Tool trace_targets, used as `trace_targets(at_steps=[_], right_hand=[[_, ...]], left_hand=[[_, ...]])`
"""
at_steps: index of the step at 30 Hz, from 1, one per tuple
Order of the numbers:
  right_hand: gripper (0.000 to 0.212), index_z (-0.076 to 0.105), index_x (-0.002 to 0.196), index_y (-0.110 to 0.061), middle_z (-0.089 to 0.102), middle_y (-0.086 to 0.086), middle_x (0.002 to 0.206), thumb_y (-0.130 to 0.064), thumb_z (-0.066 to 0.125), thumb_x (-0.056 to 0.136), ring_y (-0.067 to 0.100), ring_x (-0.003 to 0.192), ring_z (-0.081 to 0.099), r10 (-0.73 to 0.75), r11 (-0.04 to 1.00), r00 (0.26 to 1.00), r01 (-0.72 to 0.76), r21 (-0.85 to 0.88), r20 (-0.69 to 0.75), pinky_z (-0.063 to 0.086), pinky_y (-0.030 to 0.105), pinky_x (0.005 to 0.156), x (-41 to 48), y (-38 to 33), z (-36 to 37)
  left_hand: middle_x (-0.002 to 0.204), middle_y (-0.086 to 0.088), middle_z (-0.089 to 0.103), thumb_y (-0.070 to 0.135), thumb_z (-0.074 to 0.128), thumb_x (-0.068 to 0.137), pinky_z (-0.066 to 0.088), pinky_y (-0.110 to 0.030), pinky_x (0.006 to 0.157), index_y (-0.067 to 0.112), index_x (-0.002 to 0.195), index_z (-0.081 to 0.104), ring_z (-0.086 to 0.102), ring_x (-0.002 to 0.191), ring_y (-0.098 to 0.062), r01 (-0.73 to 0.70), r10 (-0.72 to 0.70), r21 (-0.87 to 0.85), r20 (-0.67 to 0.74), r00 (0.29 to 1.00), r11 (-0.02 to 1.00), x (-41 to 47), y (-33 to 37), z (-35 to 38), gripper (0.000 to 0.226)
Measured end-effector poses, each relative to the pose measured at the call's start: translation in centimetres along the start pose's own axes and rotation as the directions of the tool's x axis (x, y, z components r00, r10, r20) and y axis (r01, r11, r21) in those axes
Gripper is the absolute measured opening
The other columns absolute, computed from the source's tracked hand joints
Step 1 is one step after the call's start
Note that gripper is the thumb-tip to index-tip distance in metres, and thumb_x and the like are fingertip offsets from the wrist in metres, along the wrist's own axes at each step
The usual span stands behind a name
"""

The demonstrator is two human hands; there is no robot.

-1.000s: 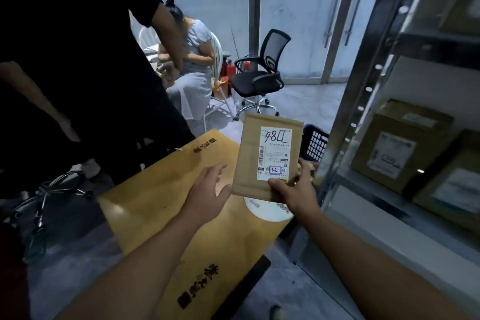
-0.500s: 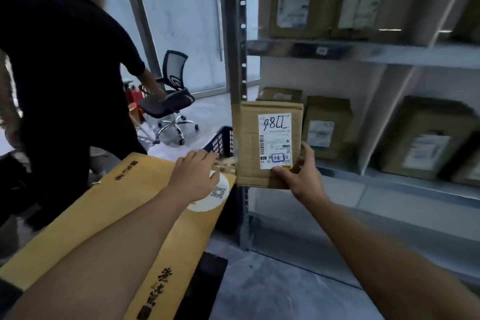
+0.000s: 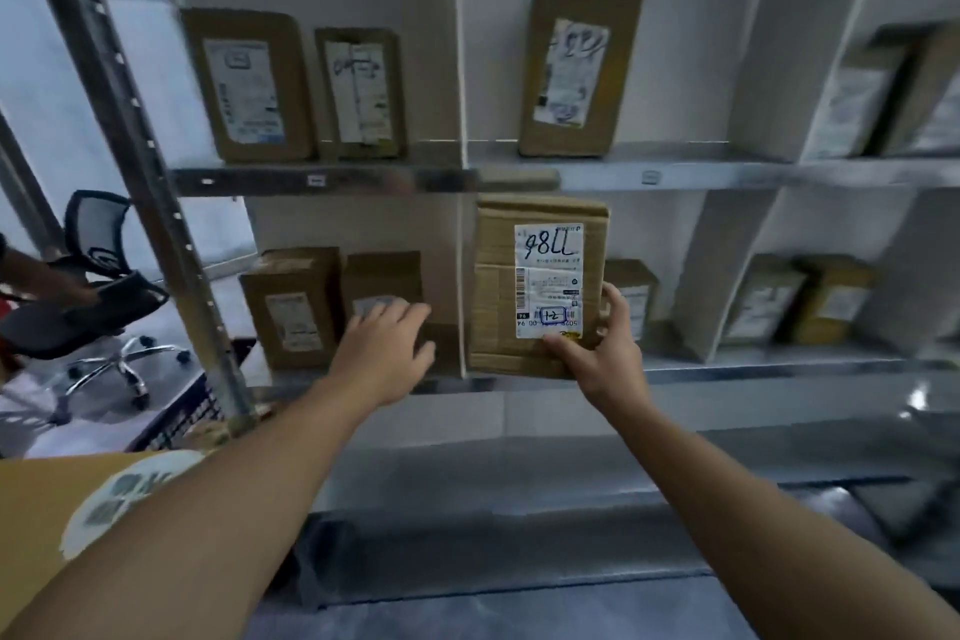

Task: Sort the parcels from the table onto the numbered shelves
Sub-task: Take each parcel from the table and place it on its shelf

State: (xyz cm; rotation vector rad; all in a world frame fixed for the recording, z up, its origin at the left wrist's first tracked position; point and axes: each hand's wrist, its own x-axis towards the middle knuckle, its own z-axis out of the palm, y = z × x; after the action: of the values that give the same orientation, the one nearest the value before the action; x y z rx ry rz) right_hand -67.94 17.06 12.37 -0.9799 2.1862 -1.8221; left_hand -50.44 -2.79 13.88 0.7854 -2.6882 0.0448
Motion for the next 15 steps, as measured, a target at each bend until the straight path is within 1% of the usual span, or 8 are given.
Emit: trace_targets(at_steps=[1,3,5,8,10,12,15], right_hand=[[0.087,0.027,0.147,-0.036,0.056,-0.02,0.111,-0.023,0.083,0.081,0.001,0.101,0.061,-0.017,1.0,0.999,0.017,-0.001,-0.031,0.051,0.014,0.077,0.5,-0.1,-2.0],[0.086,0.027,0.146,-0.036,0.053,-0.025,0.109,-0.024,0.083,0.081,-0.009,0.095,0.056,-0.043,0.999,0.995,0.043,0.0,-0.091,0.05,0.008,0.074,1.4,-0.7,-5.9],[0.085,0.028,0.145,-0.037,0.052,-0.025,0.11,-0.023,0.083,0.081,-0.011,0.094,0.055,-0.07,0.997,0.987,0.071,0.004,-0.142,0.049,0.005,0.071,2.4,-1.4,-9.3],[0.086,0.027,0.145,-0.04,0.053,-0.023,0.112,-0.025,0.083,0.082,-0.006,0.097,0.058,-0.101,0.994,0.973,0.106,0.009,-0.208,0.051,0.013,0.075,4.1,-2.5,-13.4],[0.085,0.025,0.147,-0.039,0.053,-0.02,0.114,-0.026,0.081,0.084,-0.004,0.096,0.057,-0.112,0.992,0.962,0.121,0.021,-0.248,0.047,0.012,0.071,5.4,-3.5,-15.4],[0.084,0.024,0.147,-0.039,0.053,-0.018,0.114,-0.027,0.079,0.085,-0.003,0.096,0.056,-0.135,0.988,0.952,0.149,0.03,-0.274,0.046,0.012,0.068,6.8,-4.4,-16.8],[0.086,0.022,0.149,-0.039,0.052,-0.021,0.112,-0.028,0.079,0.085,-0.002,0.098,0.056,-0.173,0.982,0.941,0.189,0.029,-0.292,0.048,0.016,0.075,9.1,-5.4,-17.9]], left_hand=[[0.14,-0.004,0.046,0.041,0.045,0.096,0.035,-0.042,0.101,0.023,0.142,0.04,0.041,0.128,-0.026,-0.018,0.018,-0.017,-0.028,0.999,1.0,1.2,1.9,-0.2,0.05],[0.137,-0.004,0.048,0.04,0.048,0.094,0.035,-0.042,0.099,0.022,0.14,0.042,0.042,0.125,-0.026,-0.046,0.043,-0.039,-0.074,0.996,0.998,3.4,5.6,-0.8,0.049],[0.141,-0.006,0.046,0.04,0.049,0.094,0.034,-0.043,0.104,0.022,0.142,0.04,0.04,0.13,-0.026,-0.081,0.075,-0.053,-0.108,0.991,0.995,5.6,8.8,-1.8,0.053],[0.142,-0.004,0.047,0.038,0.054,0.093,0.033,-0.045,0.109,0.024,0.143,0.04,0.039,0.132,-0.025,-0.157,0.138,-0.096,-0.174,0.975,0.983,8.7,12.5,-3.9,0.054],[0.14,-0.002,0.048,0.038,0.056,0.092,0.033,-0.046,0.107,0.026,0.14,0.043,0.041,0.13,-0.024,-0.187,0.156,-0.112,-0.237,0.959,0.976,10.6,14.0,-5.3,0.052],[0.14,-0.002,0.048,0.039,0.055,0.092,0.033,-0.045,0.104,0.026,0.14,0.044,0.042,0.128,-0.025,-0.195,0.164,-0.089,-0.272,0.948,0.977,12.5,15.1,-6.4,0.051],[0.139,-0.004,0.048,0.039,0.053,0.092,0.033,-0.045,0.103,0.024,0.139,0.044,0.042,0.126,-0.028,-0.214,0.188,-0.062,-0.288,0.939,0.975,14.9,15.9,-7.7,0.05]])
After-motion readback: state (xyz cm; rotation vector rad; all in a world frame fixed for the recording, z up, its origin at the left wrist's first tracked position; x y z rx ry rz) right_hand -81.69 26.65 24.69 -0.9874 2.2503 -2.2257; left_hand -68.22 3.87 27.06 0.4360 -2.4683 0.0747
